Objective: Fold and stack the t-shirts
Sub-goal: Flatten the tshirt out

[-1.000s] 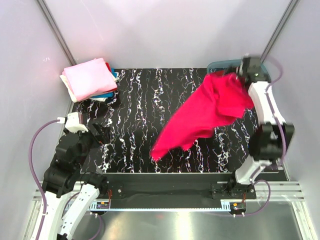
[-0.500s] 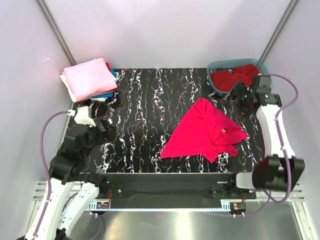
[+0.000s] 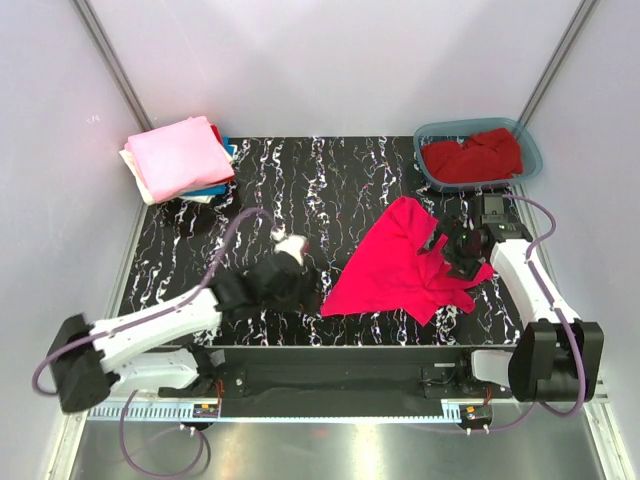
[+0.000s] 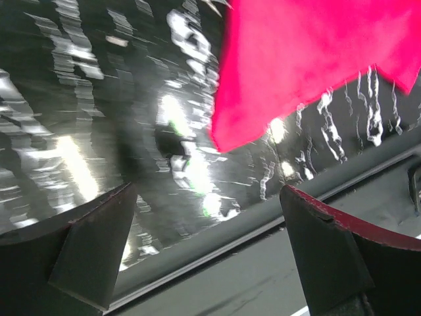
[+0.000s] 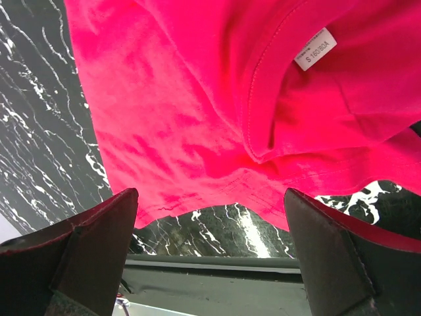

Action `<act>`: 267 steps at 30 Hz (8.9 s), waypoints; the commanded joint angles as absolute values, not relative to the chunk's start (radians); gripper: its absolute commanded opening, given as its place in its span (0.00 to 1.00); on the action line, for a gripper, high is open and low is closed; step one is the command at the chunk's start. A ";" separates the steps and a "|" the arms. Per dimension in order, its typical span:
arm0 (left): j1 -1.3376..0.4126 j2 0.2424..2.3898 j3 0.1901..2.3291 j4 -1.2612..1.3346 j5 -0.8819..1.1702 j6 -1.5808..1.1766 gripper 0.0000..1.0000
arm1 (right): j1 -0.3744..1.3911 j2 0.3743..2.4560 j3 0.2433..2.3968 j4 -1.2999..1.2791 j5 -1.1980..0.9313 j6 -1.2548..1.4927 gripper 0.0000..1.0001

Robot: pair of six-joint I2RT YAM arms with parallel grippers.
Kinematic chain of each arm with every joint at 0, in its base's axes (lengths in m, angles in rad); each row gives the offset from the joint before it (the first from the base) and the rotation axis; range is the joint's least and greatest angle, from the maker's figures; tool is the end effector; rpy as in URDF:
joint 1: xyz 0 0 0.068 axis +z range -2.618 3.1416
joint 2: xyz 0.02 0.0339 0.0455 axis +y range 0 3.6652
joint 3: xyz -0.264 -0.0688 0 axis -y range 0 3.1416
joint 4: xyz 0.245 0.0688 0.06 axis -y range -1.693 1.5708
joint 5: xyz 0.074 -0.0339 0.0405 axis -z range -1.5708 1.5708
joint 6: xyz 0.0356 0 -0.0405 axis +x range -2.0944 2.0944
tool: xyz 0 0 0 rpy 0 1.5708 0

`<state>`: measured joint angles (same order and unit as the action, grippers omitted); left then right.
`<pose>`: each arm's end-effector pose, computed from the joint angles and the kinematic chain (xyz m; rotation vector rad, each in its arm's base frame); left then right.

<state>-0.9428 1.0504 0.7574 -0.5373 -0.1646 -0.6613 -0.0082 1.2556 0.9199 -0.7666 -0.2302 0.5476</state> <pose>0.1306 -0.1699 0.2487 0.2670 2.4459 -0.5451 0.2384 0.0062 0.2435 0.6720 2.6285 0.4746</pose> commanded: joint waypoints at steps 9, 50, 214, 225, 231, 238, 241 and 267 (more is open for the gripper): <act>-1.117 1.507 0.897 -0.297 -0.238 -0.782 0.90 | 0.021 1.189 0.890 -0.726 -0.238 0.545 1.00; -0.975 0.940 0.801 -0.732 -0.327 -0.865 0.77 | 0.210 1.118 0.792 -0.683 -0.217 0.607 1.00; -0.362 0.582 1.695 -0.928 -0.061 -0.215 0.00 | 1.040 0.574 1.671 -0.769 0.537 0.260 0.00; -0.362 0.463 1.772 -0.805 -0.009 -0.109 0.00 | 1.042 0.515 1.781 -0.693 0.124 0.032 0.00; -0.362 0.457 1.801 -0.778 0.052 -0.091 0.00 | 1.040 0.598 1.876 -0.743 0.078 -0.055 0.00; -0.382 0.650 1.770 -0.824 -0.147 -0.097 0.00 | 1.074 0.779 1.804 -0.597 0.354 -0.287 0.00; -0.385 0.758 1.711 -0.795 -0.193 -0.112 0.00 | 1.075 0.906 1.729 -0.447 0.449 -0.406 0.00; 0.020 1.343 1.518 -0.818 0.089 -0.293 0.99 | 0.184 1.768 1.987 -0.548 -0.258 0.208 1.00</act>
